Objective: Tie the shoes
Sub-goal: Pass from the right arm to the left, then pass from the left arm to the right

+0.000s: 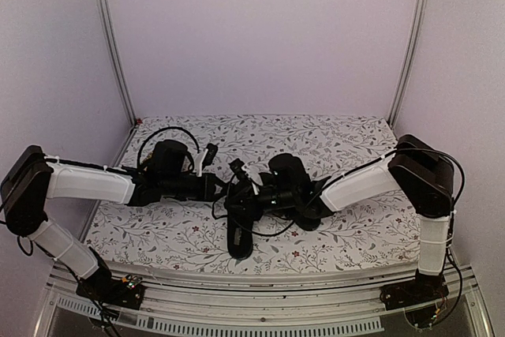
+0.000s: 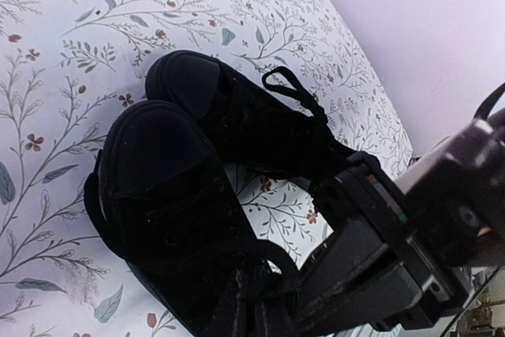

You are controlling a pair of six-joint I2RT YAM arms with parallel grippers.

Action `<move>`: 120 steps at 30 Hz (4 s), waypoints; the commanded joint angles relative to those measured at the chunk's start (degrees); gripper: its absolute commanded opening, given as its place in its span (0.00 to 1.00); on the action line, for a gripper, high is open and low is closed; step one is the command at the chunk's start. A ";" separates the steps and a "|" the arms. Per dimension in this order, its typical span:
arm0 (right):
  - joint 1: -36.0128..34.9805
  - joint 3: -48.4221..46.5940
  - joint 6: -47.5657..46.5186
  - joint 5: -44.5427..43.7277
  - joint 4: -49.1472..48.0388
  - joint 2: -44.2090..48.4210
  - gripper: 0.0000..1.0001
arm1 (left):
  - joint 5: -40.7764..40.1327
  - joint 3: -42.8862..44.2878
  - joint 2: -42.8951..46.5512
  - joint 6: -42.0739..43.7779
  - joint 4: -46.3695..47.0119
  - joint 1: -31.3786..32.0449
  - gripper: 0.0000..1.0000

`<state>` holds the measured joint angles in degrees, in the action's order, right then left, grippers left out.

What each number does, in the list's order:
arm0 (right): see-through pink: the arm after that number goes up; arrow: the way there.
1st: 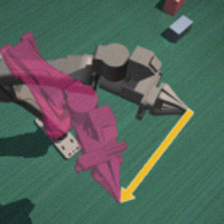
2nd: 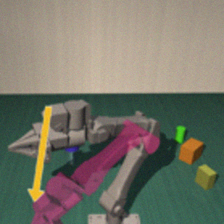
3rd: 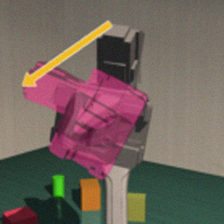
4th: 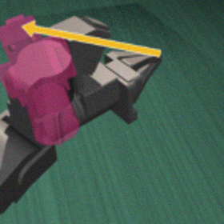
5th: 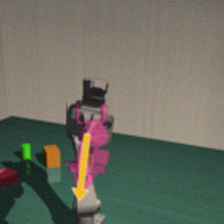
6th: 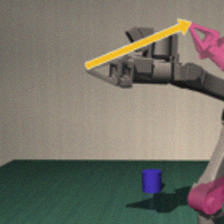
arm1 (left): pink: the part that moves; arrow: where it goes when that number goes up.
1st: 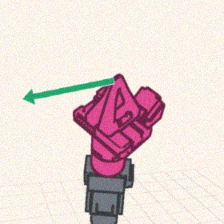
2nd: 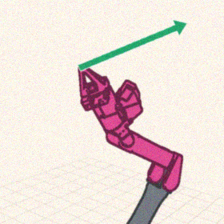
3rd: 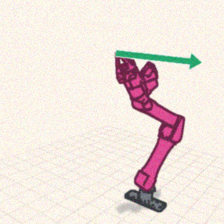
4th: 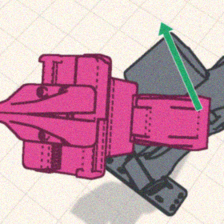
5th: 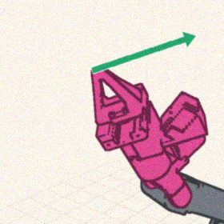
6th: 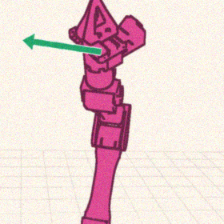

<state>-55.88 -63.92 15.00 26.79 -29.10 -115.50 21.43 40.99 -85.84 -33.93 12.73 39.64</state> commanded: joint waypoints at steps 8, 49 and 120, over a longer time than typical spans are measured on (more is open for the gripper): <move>-2.24 -3.67 -6.48 -15.53 -4.81 -4.26 0.02 | 1.20 -0.30 -0.88 -1.52 1.95 -1.16 0.03; 1.61 -14.30 10.91 16.53 -12.64 -16.36 0.02 | 11.08 -0.61 5.59 1.06 -8.66 -6.62 0.70; 5.99 -4.24 14.92 11.26 -8.31 -4.98 0.39 | 17.28 -18.36 3.99 -0.47 13.96 -4.04 0.00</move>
<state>-51.48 -70.78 32.75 41.76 -42.35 -126.37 39.59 23.33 -85.47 -35.59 33.54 35.00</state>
